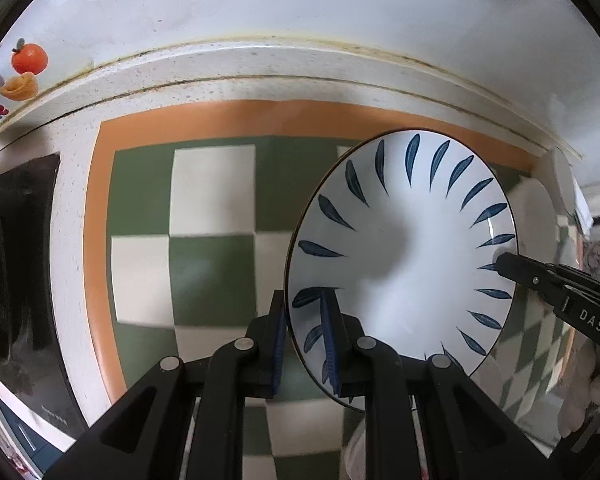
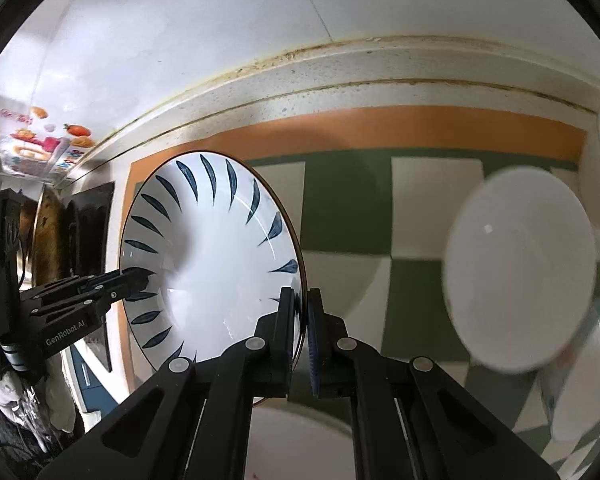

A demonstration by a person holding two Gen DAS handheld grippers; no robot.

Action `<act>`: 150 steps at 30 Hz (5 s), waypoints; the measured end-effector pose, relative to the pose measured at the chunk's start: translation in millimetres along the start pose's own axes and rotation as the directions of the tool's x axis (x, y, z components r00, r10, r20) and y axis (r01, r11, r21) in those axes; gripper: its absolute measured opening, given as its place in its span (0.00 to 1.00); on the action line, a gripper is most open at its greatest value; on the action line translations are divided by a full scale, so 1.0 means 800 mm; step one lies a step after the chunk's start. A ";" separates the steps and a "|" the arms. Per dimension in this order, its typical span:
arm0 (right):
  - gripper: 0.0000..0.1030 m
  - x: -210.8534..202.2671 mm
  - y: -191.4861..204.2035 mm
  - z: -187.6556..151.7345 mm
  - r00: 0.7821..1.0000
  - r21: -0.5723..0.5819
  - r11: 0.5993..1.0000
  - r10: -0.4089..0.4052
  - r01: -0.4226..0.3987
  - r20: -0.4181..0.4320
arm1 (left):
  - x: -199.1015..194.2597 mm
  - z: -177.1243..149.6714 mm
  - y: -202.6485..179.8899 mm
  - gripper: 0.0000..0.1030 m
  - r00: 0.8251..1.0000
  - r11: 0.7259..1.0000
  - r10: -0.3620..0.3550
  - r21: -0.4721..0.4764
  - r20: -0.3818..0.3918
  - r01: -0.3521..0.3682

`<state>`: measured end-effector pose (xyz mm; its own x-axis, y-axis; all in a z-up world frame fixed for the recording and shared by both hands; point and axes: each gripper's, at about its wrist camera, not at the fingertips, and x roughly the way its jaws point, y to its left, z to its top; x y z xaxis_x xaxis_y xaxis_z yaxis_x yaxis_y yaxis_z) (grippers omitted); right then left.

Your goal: Organize plates and bowls

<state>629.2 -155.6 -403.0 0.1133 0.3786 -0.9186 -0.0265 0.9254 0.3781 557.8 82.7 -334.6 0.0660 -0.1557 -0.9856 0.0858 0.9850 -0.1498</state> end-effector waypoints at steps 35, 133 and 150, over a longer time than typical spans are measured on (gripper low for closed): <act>0.07 -0.019 -0.074 -0.264 0.998 0.107 0.993 0.046 -0.040 -0.048 | 0.034 -0.187 -0.095 0.14 0.996 0.995 0.027 0.099 -0.083 -0.018; 0.55 -0.134 -0.212 -0.010 0.993 0.119 0.992 0.039 -0.051 0.107 | 0.039 0.040 -0.247 0.50 0.999 0.995 -0.025 -0.095 0.047 0.029; 0.11 -0.025 -0.210 0.044 0.996 0.066 0.997 -0.042 0.048 -0.084 | 0.104 0.058 -0.247 0.12 0.998 0.995 -0.022 -0.099 -0.057 0.016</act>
<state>666.7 -319.4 -443.8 0.0307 0.3394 -0.9402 0.0447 0.9392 0.3405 592.4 -128.3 -383.3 0.0074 -0.1729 -0.9849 -0.0120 0.9849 -0.1729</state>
